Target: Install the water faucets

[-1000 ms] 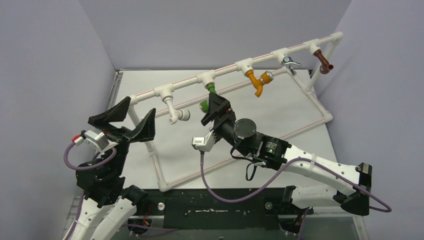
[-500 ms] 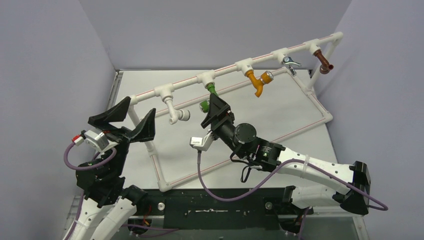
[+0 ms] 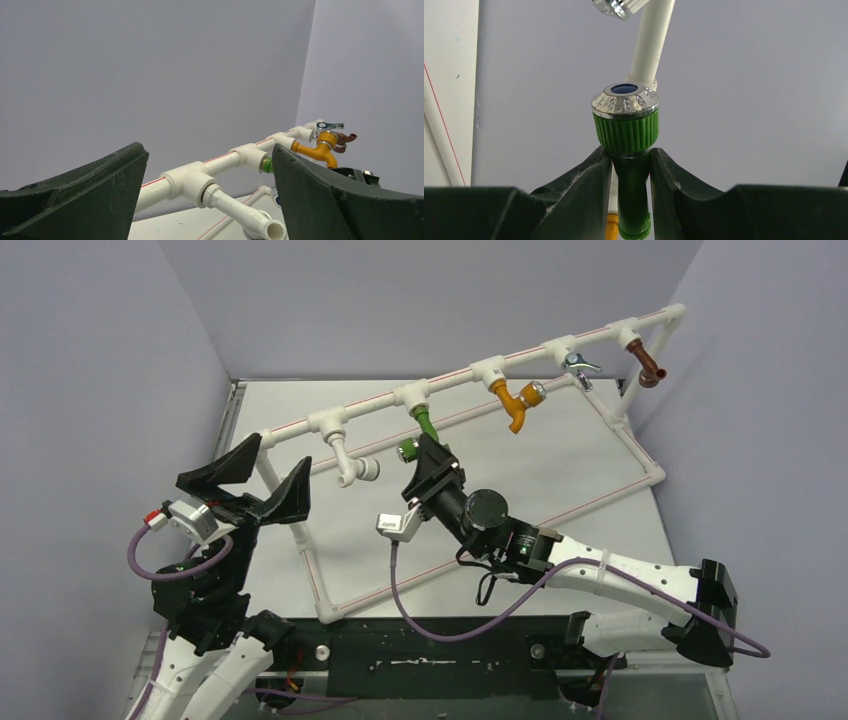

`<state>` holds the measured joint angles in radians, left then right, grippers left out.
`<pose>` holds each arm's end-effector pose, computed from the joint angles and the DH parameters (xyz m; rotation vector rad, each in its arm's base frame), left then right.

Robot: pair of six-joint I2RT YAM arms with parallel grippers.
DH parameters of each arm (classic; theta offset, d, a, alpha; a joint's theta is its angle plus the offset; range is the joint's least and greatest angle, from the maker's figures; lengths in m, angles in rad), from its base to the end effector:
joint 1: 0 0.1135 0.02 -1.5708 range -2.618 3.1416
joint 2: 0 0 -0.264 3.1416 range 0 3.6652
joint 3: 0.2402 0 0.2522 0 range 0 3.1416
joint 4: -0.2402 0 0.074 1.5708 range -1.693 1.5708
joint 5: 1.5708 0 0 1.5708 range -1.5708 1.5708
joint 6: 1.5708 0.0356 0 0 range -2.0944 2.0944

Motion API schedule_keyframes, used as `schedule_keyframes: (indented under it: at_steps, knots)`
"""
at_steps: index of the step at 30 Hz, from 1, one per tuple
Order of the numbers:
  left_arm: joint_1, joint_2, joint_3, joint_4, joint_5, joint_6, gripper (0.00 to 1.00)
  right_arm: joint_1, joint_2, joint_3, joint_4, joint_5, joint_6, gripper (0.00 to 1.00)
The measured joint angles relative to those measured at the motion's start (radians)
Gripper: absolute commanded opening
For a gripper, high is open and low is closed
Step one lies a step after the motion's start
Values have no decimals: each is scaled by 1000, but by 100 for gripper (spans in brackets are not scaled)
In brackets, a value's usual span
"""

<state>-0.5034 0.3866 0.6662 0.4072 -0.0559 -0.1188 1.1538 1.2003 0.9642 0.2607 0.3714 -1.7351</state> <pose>0.0702 -0.0364 0.4078 0.1193 0.8898 -0.5559 0.1267 0.2542 0.3633 -1.5169 0.4969 -0.7425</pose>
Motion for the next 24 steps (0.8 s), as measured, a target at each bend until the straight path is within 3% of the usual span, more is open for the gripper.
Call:
schedule_keyframes:
  at_steps: [9, 16, 24]
  knots:
    - [0, 0, 0, 0, 0, 0, 94, 6, 2, -18, 88, 6, 146, 0]
    - [0, 0, 0, 0, 0, 0, 94, 6, 2, -94, 304, 14, 398, 0]
    - [0, 0, 0, 0, 0, 0, 94, 6, 2, -153, 545, 59, 797, 0]
